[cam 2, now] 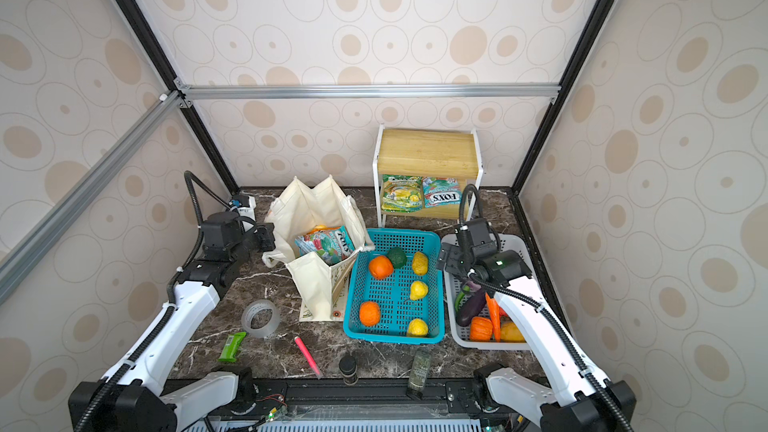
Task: Place the food into the grocery bag and tie it
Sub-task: 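Withdraw the right gripper from the tote and move over the white vegetable basket, then lower the right gripper onto the leafy orange carrot in the white basket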
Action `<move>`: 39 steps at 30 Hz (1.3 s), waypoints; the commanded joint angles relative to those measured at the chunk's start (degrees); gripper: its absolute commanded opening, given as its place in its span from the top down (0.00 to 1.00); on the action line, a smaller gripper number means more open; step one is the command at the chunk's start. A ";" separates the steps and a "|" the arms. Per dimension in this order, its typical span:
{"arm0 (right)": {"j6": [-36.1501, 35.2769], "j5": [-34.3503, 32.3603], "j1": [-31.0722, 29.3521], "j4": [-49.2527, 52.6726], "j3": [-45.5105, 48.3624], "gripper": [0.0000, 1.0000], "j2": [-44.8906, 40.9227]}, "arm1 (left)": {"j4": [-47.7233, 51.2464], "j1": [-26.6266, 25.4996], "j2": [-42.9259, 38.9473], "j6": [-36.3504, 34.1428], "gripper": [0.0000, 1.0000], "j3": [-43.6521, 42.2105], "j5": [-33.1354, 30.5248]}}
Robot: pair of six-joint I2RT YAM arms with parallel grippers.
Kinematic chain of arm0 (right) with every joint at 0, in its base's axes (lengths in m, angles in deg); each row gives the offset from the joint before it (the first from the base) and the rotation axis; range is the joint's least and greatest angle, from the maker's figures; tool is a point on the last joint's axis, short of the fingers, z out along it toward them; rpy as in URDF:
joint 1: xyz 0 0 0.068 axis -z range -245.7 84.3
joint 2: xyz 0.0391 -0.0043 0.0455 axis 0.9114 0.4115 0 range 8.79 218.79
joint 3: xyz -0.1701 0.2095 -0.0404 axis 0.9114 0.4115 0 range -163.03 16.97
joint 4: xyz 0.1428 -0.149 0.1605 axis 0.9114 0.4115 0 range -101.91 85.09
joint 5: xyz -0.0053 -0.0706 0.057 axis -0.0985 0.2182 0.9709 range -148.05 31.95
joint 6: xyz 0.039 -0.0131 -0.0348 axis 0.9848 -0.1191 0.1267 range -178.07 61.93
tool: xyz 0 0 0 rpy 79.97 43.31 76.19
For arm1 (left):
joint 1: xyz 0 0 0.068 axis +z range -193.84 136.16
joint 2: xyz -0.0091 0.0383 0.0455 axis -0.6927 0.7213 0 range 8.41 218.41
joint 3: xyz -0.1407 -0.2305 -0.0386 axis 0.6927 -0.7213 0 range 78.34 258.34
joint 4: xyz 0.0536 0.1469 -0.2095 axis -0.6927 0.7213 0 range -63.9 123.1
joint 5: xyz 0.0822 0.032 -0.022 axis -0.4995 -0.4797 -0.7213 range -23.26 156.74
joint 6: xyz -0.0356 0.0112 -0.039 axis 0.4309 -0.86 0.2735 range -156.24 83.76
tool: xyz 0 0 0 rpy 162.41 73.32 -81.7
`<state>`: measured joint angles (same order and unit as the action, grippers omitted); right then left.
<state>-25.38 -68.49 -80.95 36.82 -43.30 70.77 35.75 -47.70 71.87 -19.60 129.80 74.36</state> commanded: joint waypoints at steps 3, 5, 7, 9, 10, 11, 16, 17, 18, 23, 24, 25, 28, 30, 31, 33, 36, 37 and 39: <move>3.74 6.77 8.44 0.09 6.59 0.00 -4.74 | -2.39 0.29 -1.39 -1.17 1.00 0.57 0.44; 2.52 2.85 9.20 -0.42 9.14 0.00 -6.30 | -2.27 0.29 -1.56 -1.24 1.00 0.70 0.39; -0.83 -3.86 9.20 0.14 10.72 0.00 -7.82 | -2.42 0.25 -2.00 -1.30 1.00 0.53 0.14; -3.54 -9.60 9.24 -1.05 12.68 0.00 -9.13 | -2.74 0.22 -2.20 -1.18 1.00 0.22 0.07; -6.64 -10.27 9.19 -3.38 14.20 0.02 -9.66 | -2.77 0.24 -2.20 -1.12 1.00 0.31 0.29; -7.69 -11.78 9.27 -5.32 15.44 0.03 -9.84 | -2.74 0.26 -2.09 -1.15 1.00 0.39 0.31; -8.41 -17.29 9.27 -7.83 17.51 0.05 -4.87 | -2.93 0.25 -2.02 -1.08 1.00 0.14 -0.25; -8.68 -16.81 9.26 -8.05 17.47 0.06 -4.00 | -3.14 0.23 -1.95 -0.99 1.00 0.05 0.24; -8.74 -16.33 9.22 -8.53 17.71 0.08 -3.18 | -3.29 0.23 -1.86 -0.90 1.00 -0.04 0.57; -9.07 -15.88 9.31 -13.22 21.22 0.27 -3.25 | -3.05 0.33 -1.47 -0.83 1.00 0.18 0.64; -9.12 -15.78 9.35 -14.32 21.86 0.32 -3.52 | -3.05 0.21 -1.54 -0.98 1.00 0.13 0.51; -9.21 -15.68 9.31 -14.63 21.90 0.33 -3.62 | -2.98 0.27 -1.59 -1.07 1.00 0.13 0.31; -9.74 -16.09 9.43 -15.33 21.87 0.33 -3.04 | -2.83 0.26 -1.89 -1.19 1.00 0.14 -0.23; -10.13 -15.68 9.50 -15.22 21.39 0.33 -1.86 | -2.86 0.27 -1.96 -1.22 1.00 0.12 -0.32; -10.63 -15.23 9.58 -15.32 21.18 0.34 -1.16 | -2.84 0.33 -1.94 -1.18 1.00 0.07 -0.33; -11.66 -15.00 9.78 -15.32 20.54 0.37 0.48 | -2.75 0.25 -1.85 -1.33 1.00 0.05 -0.41; -12.38 -13.66 10.26 -15.22 19.73 0.40 2.29 | -2.72 0.25 -1.81 -1.39 1.00 0.06 -0.60; -12.55 -13.56 10.32 -15.06 19.52 0.40 2.62 | -2.79 0.29 -1.73 -1.36 1.00 0.07 -0.59; -12.86 -13.62 10.56 -15.13 19.53 0.41 2.88 | -2.73 0.29 -1.78 -1.51 1.00 0.04 -0.68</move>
<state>-37.06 -82.13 -71.00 21.57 -22.17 73.46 35.55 -47.70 71.28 -19.62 129.41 74.73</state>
